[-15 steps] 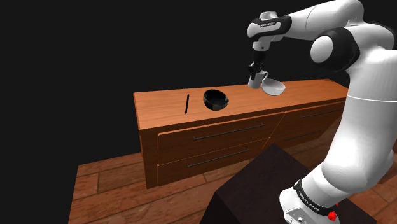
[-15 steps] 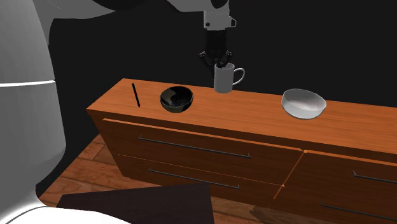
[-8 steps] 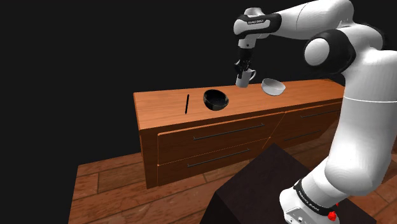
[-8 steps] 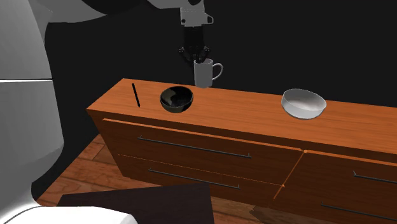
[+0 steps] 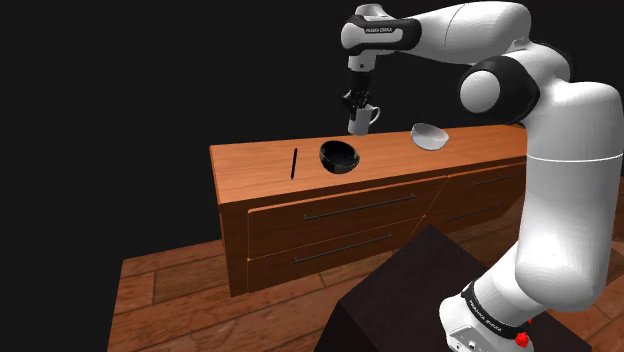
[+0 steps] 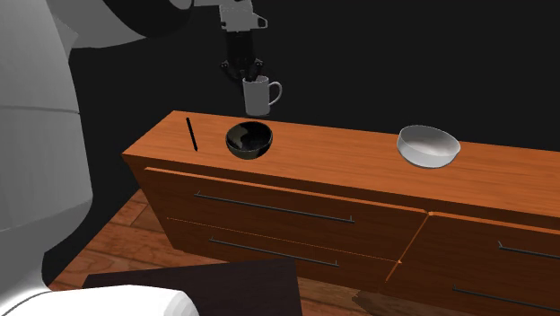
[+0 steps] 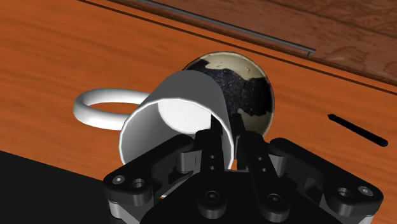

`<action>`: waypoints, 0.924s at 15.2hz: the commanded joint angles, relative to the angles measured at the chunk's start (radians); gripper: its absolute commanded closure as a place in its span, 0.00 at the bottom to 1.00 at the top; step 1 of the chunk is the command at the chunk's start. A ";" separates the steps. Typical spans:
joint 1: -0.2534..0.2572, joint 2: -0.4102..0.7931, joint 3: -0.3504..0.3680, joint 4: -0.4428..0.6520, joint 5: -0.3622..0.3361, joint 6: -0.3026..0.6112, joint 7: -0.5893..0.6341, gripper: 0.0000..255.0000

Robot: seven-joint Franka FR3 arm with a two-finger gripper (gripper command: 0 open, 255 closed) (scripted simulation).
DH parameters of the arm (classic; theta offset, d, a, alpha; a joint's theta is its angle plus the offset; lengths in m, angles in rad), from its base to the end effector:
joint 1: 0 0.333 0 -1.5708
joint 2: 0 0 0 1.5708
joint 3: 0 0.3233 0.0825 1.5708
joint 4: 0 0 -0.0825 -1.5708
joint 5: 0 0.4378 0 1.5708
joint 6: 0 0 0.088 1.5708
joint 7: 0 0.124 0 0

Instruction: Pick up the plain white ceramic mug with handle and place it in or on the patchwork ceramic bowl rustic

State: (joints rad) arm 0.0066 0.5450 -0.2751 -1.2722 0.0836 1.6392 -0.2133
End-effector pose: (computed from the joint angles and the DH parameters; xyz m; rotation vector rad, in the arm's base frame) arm 0.7315 -0.1496 0.4131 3.1082 -0.0633 -0.2628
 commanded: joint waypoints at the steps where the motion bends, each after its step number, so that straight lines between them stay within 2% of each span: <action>1: 0.012 0.032 0.009 0.042 0.007 -0.011 0.025 1.00; 14: 0.019 0.059 0.015 -0.091 0.014 0.147 0.024 1.00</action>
State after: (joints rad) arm 0.0257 0.6002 -0.2608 -1.3568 0.0967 1.7753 -0.1891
